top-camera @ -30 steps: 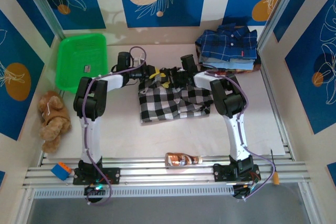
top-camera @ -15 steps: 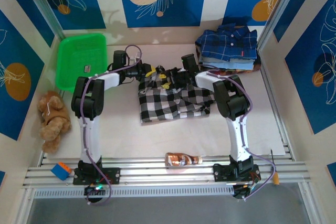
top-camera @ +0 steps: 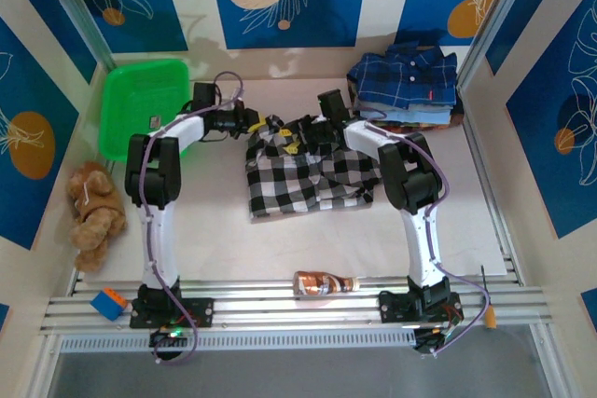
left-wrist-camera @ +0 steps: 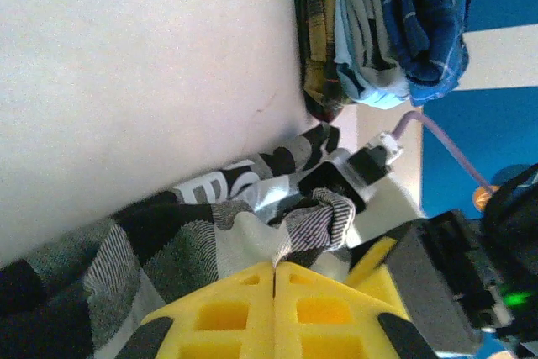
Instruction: Fold and stack the long sleeve shirts
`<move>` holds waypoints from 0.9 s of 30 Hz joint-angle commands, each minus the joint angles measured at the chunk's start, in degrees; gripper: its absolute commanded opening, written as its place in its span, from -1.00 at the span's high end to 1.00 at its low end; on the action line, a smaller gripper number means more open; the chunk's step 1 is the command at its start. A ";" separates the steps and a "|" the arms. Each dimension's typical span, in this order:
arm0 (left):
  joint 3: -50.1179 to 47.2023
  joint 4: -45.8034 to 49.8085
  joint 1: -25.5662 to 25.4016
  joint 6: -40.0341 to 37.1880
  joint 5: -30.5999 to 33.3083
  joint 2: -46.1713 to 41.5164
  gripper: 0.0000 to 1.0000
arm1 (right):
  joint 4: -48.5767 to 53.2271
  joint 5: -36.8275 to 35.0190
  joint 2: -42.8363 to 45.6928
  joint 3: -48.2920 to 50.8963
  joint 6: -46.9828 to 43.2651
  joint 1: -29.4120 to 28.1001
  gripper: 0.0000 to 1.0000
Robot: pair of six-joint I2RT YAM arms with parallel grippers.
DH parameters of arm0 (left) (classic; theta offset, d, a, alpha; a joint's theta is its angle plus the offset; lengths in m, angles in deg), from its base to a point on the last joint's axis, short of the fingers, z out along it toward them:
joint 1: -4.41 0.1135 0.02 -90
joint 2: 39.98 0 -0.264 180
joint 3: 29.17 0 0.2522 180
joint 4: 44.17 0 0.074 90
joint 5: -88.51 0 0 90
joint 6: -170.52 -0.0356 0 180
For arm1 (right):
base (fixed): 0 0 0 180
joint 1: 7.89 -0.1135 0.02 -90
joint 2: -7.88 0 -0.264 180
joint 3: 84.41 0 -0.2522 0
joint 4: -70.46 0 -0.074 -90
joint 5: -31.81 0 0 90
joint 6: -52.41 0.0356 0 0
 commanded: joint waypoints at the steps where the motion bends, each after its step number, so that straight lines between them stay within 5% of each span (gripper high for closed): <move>1: 5.50 14.81 0.46 -10.80 2.72 2.50 0.90 | 7.11 -0.91 -2.24 -5.54 -4.85 -0.76 0.19; 6: 9.97 21.00 0.51 -14.88 4.20 4.36 0.89 | 8.04 -1.78 -6.11 -10.74 -5.21 -1.91 0.21; 27: 7.35 19.65 0.40 -14.63 5.01 3.22 0.88 | 6.18 -4.63 -13.39 -15.39 -2.35 -3.16 0.26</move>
